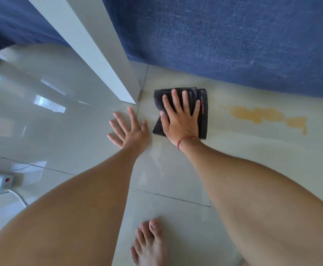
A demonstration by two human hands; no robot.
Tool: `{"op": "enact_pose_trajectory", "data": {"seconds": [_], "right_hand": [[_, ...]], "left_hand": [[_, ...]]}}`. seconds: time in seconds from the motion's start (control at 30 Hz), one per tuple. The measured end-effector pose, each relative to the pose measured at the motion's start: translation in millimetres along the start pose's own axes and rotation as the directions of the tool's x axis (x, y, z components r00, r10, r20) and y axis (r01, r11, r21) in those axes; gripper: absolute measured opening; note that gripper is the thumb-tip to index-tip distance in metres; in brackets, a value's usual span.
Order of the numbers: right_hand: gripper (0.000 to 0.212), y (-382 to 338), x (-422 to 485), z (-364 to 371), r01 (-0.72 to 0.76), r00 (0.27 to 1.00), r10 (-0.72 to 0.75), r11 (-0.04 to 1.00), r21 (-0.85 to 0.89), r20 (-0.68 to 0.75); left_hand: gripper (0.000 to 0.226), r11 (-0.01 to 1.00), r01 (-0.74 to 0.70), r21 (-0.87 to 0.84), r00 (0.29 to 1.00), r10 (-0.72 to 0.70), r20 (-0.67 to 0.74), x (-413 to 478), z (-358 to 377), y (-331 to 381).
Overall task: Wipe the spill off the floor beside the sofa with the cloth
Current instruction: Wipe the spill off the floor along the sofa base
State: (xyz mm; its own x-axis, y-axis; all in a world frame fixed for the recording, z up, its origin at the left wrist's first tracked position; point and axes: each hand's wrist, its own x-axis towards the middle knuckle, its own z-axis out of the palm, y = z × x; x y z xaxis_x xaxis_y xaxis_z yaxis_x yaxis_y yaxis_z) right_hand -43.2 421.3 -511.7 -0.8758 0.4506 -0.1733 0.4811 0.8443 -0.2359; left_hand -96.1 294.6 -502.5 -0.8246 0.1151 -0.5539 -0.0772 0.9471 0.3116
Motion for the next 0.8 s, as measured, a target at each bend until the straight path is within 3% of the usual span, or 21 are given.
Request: {"op": "enact_pose_trajectory", "data": {"seconds": [0.13, 0.23, 0.4, 0.57, 0.63, 0.8], "right_hand": [[0.051, 8.3, -35.0, -0.6, 0.193, 0.980, -0.193, 0.981, -0.008, 0.038], [0.050, 40.6, -60.9, -6.5, 0.212, 0.976, -0.211, 0.977, -0.006, 0.055], [0.050, 68.2, -43.6, -13.2, 0.087, 0.995, -0.086, 0.996, -0.022, 0.056], [0.053, 27.7, 9.4, -9.0, -0.160, 0.987, 0.160, 0.987, 0.022, -0.021], [0.054, 8.0, 22.0, -6.0, -0.179, 0.983, 0.180, 0.983, 0.029, -0.033], [0.052, -10.4, 17.8, -3.3, 0.041, 0.999, -0.041, 0.999, 0.005, 0.004]], "left_hand": [[0.060, 1.000, 0.017, 0.009, 1.000, -0.018, 0.026, 0.2, -2.9, -0.4], [0.065, 1.000, 0.010, 0.026, 0.997, -0.009, -0.072, -0.6, -7.7, 0.3], [0.079, 0.997, 0.014, 0.079, 0.993, -0.004, -0.118, -3.4, -8.2, -7.2], [0.077, 0.997, -0.001, 0.077, 0.997, 0.006, -0.070, -1.7, -10.5, -8.4], [0.076, 0.996, -0.007, 0.085, 0.998, 0.013, -0.069, 0.6, -9.8, -8.3], [0.073, 0.998, 0.004, 0.066, 1.000, -0.003, -0.024, 5.2, -12.0, -12.2]]}}
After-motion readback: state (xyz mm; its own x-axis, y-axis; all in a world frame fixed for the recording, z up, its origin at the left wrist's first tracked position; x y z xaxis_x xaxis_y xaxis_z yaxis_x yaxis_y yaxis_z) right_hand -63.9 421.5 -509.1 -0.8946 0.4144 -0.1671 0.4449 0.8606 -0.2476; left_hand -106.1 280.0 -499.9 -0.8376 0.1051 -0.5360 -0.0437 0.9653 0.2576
